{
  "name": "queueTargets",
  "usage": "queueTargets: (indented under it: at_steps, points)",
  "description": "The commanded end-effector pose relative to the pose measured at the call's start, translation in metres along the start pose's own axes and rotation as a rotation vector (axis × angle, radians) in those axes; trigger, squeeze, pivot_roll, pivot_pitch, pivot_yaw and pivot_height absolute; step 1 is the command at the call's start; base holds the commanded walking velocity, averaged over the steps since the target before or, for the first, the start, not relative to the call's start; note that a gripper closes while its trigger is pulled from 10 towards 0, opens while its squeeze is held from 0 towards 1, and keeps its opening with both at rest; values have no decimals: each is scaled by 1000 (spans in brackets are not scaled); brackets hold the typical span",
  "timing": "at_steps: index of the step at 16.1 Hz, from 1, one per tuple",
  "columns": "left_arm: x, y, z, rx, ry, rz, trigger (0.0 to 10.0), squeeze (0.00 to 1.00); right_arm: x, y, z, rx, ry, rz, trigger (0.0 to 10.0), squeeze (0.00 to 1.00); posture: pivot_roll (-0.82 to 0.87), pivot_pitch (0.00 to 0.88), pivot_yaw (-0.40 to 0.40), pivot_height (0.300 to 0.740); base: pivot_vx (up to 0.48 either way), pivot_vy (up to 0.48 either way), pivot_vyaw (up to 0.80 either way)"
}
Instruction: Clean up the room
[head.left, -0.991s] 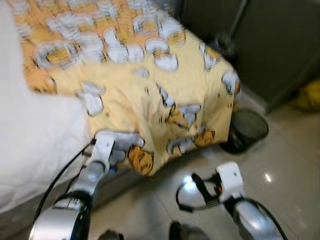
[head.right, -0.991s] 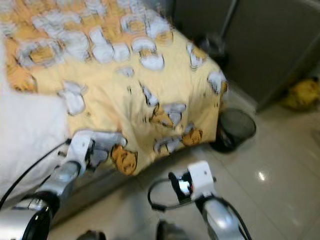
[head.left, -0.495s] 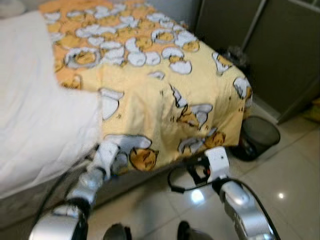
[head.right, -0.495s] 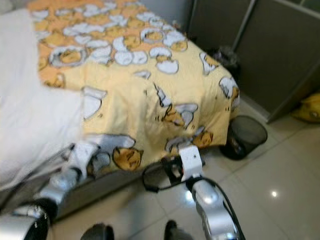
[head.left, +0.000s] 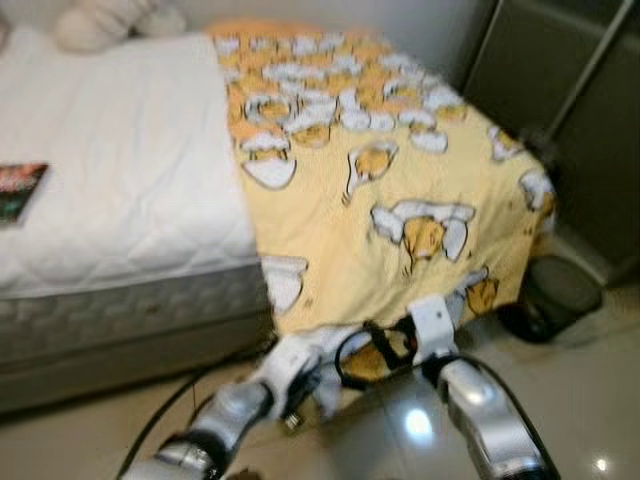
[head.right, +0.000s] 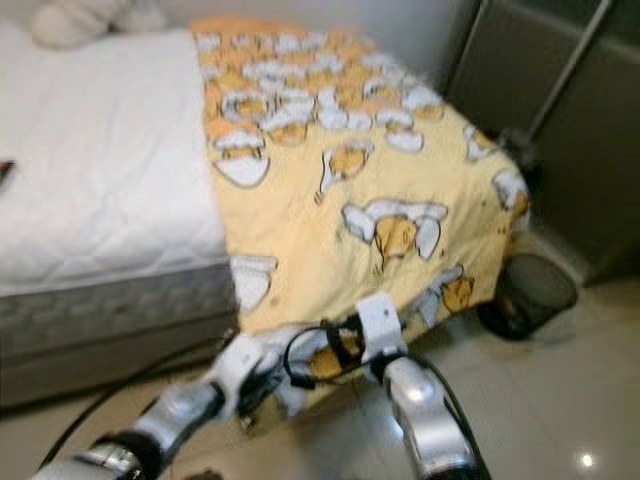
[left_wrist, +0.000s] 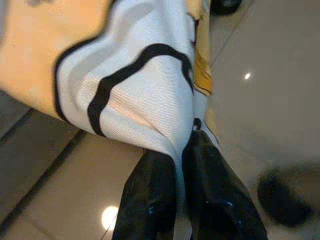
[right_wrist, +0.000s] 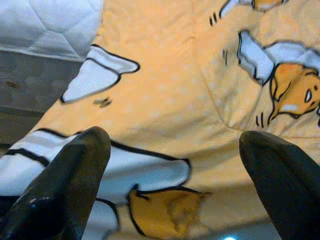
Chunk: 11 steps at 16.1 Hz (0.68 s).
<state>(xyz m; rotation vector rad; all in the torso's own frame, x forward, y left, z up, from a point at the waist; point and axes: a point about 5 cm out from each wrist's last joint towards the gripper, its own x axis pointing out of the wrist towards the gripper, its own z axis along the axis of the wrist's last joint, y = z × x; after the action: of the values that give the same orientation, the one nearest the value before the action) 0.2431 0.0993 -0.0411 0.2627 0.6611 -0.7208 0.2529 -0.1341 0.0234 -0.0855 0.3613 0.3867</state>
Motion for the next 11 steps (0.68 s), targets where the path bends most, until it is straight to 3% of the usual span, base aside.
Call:
queueTargets:
  at_steps: [1,3,4,5,7,8,9,10,11]
  points:
    - [3,-10,-3,-4,15,-45,10000,0,0,-7,3,-21,-7,-10,10000,0,-30,0,-32,740,0,0,0]
    - [6,-19,-5,-15,42,-60,10000,0,-1,-7,-1,-28,3,0,10000,0,-33,0,-34,740,0,0,0]
    - [5,-17,-5,-16,42,-39,10000,890,-1,-6,-1,-30,5,3,10000,0,-33,0,-34,740,0,0,0]
    - [4,-13,-7,39,65,-18,10000,1000,0,-4,-2,-30,4,8,10000,0,-30,0,-34,740,0,0,0]
    - [-4,6,-12,130,92,59,10000,1000,2,-2,1,-23,-21,3,10000,0,-14,0,-24,740,0,0,0]
    - [-14,27,-9,190,60,139,10000,1000,1,-4,6,-8,-60,-33,10000,0,-5,0,-18,740,0,0,0]
    - [-21,44,-2,188,0,216,10000,1000,1,-7,9,15,-87,-62,10000,0,6,0,-12,740,0,0,0]
    - [-30,67,17,98,-121,349,10000,1000,1,-14,13,37,-115,-124,10000,0,32,0,-2,740,0,0,0]
    - [-34,79,29,10,-203,413,10000,1000,2,-18,15,52,-125,-155,10000,0,34,0,0,740,0,0,0]
